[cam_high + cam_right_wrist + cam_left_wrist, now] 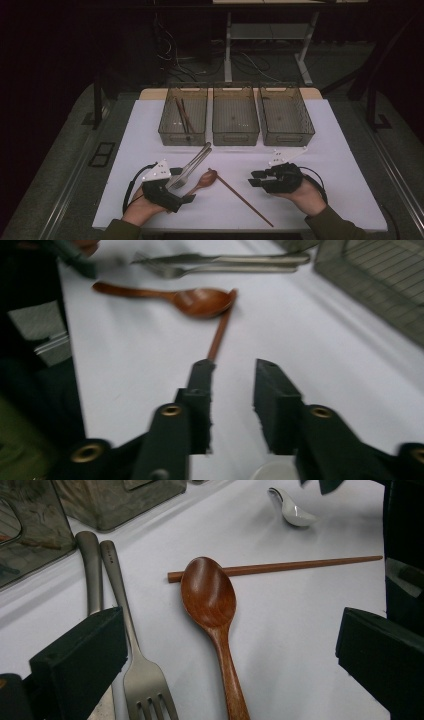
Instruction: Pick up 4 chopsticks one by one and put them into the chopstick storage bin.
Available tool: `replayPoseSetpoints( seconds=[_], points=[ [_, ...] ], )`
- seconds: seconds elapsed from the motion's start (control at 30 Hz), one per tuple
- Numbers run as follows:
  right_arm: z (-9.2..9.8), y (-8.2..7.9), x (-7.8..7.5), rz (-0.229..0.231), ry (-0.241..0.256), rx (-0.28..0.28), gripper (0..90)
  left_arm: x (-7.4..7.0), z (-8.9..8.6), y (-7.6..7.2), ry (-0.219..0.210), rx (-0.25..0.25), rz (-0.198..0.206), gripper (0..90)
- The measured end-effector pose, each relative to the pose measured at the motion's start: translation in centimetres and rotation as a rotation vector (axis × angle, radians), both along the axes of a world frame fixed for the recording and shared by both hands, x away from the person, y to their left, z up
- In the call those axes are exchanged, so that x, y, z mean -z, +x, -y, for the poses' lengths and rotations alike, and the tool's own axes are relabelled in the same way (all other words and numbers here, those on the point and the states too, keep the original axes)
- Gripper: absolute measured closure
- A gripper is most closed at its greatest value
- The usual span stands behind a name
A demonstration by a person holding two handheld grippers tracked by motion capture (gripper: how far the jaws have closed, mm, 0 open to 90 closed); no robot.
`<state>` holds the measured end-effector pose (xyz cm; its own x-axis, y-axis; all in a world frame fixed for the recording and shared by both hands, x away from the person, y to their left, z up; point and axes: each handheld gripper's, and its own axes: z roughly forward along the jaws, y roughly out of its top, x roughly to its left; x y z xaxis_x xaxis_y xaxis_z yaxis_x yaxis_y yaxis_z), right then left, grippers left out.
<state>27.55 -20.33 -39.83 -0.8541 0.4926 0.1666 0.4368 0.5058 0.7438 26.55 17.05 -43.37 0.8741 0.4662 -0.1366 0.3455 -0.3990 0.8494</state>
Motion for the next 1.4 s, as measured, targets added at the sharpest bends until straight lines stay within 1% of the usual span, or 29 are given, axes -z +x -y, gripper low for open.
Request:
replayPoseSetpoints(
  seconds=[0.07,0.13,0.2,0.23,0.33,0.47,0.63,0.67,0.77,0.8,0.87,1.0,1.13,1.2,1.27,1.33,1.4],
  points=[
    [0.0,-0.6,0.3,-0.016,-0.007,-0.026,77.3,0.0,0.0,0.0,0.001,0.000,0.000,0.0],
    [0.0,-1.1,0.8,-0.025,-0.030,-0.045,83.3,0.0,0.1,0.1,0.000,0.001,-0.001,0.0],
    [-0.1,-1.6,1.2,-0.044,-0.049,-0.070,87.5,0.0,0.1,0.1,0.003,0.002,-0.002,0.0],
    [-0.1,-1.7,1.5,-0.045,-0.055,-0.085,89.2,0.1,0.1,0.1,-0.001,-0.001,-0.005,0.0],
    [-0.4,-2.3,2.0,-0.063,-0.081,-0.112,89.4,0.0,-0.1,0.1,0.002,-0.002,-0.003,0.0],
    [-0.8,-3.2,2.5,-0.081,-0.091,-0.143,89.4,0.0,-0.2,0.1,-0.001,-0.007,-0.002,0.0],
    [-1.4,-3.9,3.2,-0.103,-0.121,-0.178,89.4,0.1,-0.1,0.1,0.000,-0.006,-0.002,0.0],
    [-1.5,-3.9,3.3,-0.106,-0.128,-0.187,89.4,0.1,-0.1,0.1,0.000,-0.006,-0.001,0.0],
    [-1.8,-4.0,3.6,-0.095,-0.164,-0.212,89.5,0.1,-0.2,0.2,0.003,-0.006,-0.003,0.0],
    [-1.8,-4.0,3.6,-0.089,-0.172,-0.216,89.5,0.1,-0.2,0.2,0.003,-0.007,-0.003,0.0],
    [-1.7,-3.9,3.6,-0.093,-0.175,-0.214,89.5,0.1,-0.2,0.2,0.002,-0.008,-0.003,0.0],
    [-1.5,-3.8,3.6,-0.081,-0.208,-0.191,89.5,0.1,-0.2,0.1,0.001,-0.009,-0.003,0.0],
    [-1.4,-3.8,3.4,-0.083,-0.203,-0.186,89.5,0.1,-0.2,0.2,0.002,-0.009,-0.003,0.0],
    [-1.4,-3.8,3.5,-0.089,-0.215,-0.188,89.5,0.1,-0.2,0.2,0.002,-0.009,-0.003,0.0],
    [-1.4,-3.7,3.7,-0.083,-0.230,-0.184,89.5,0.1,-0.2,0.2,0.003,-0.010,-0.003,0.0],
    [-1.3,-3.7,3.6,-0.087,-0.228,-0.180,89.5,0.1,-0.2,0.2,0.002,-0.011,-0.003,0.0],
    [-1.3,-3.7,3.6,-0.082,-0.240,-0.176,89.6,0.1,-0.3,0.2,0.002,-0.011,-0.003,0.0]
  ],
)
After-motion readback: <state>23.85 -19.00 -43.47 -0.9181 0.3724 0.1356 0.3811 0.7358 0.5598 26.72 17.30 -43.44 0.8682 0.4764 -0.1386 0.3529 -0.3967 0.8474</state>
